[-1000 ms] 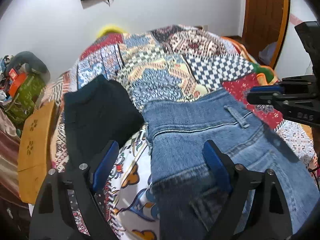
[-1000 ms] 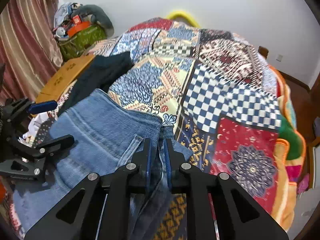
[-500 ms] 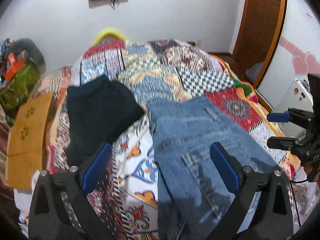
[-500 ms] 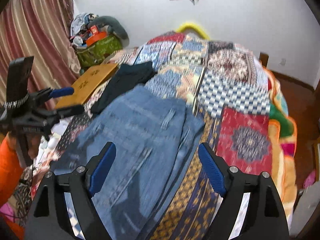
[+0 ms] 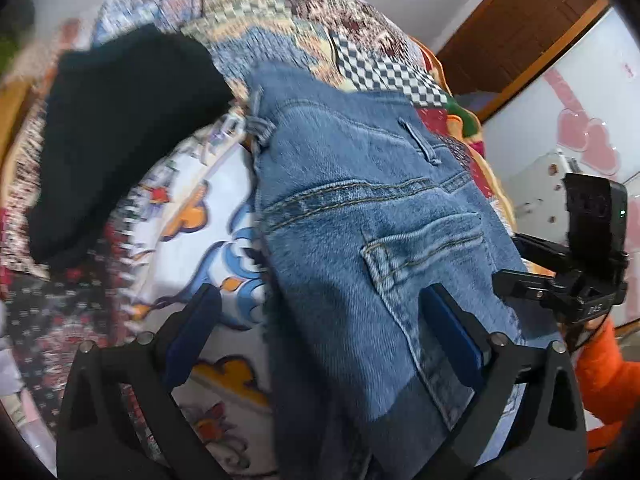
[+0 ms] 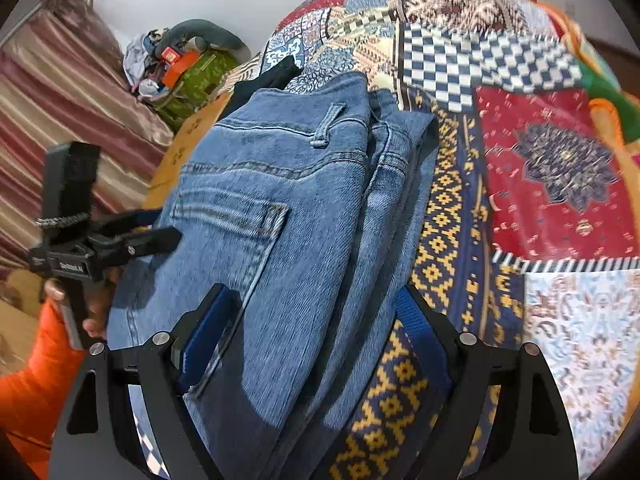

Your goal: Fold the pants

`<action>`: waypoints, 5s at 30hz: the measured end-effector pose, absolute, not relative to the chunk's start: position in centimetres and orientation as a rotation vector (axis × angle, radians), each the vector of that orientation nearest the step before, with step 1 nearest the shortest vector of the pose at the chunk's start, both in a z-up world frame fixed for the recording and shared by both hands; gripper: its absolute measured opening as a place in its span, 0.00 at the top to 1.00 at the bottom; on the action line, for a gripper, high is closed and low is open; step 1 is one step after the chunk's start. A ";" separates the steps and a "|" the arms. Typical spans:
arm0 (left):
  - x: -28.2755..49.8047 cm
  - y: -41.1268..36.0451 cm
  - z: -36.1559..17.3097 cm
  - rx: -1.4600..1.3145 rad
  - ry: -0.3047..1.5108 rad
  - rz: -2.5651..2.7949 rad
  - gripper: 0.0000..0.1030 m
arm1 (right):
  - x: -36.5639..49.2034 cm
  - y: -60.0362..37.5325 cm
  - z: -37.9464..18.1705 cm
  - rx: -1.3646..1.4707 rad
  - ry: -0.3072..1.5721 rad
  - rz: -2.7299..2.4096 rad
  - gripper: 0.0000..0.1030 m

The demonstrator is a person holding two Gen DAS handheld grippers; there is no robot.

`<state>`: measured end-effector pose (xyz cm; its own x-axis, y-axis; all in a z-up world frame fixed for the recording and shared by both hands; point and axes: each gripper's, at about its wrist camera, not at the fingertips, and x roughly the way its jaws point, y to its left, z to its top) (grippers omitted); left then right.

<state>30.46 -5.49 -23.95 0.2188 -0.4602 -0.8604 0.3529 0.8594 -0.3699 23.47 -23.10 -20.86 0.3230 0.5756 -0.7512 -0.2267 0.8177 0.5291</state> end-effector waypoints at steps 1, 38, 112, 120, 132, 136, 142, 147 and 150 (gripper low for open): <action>30.7 -5.6 -24.1 -0.102 1.230 -0.574 0.00 | 23.6 -23.1 -21.0 0.366 1.125 0.546 0.18; 31.3 0.4 -10.1 -0.089 0.835 -0.435 0.46 | 28.4 -13.7 -8.2 0.111 0.783 0.693 0.74; 11.2 2.7 2.7 0.009 0.168 -0.030 0.19 | 15.1 -9.2 5.5 -0.047 0.205 0.628 0.51; 10.0 3.1 1.4 0.001 0.156 -0.005 0.00 | 13.7 -9.0 5.6 -0.041 0.184 0.578 0.13; 9.5 3.2 0.7 -0.016 0.157 -0.003 0.00 | 13.5 -9.7 4.6 -0.008 0.202 0.541 0.00; 9.6 3.1 0.6 -0.014 0.162 -0.008 0.00 | 13.3 -9.9 4.2 -0.004 0.208 0.539 0.00; 9.8 3.0 0.4 -0.016 0.163 -0.017 0.00 | 13.4 -10.3 4.1 0.003 0.211 0.529 0.00; 10.0 2.8 0.1 -0.012 0.168 -0.024 0.00 | 13.4 -10.8 4.1 0.013 0.215 0.521 0.00; 10.2 2.7 0.0 -0.012 0.172 -0.028 0.00 | 13.4 -11.1 4.1 0.023 0.221 0.523 0.00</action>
<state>10.19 2.74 0.01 0.9849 -0.0288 -0.1707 0.0268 0.9995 -0.0140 13.41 -11.06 4.11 0.8430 0.4978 -0.2037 -0.4929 0.8666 0.0778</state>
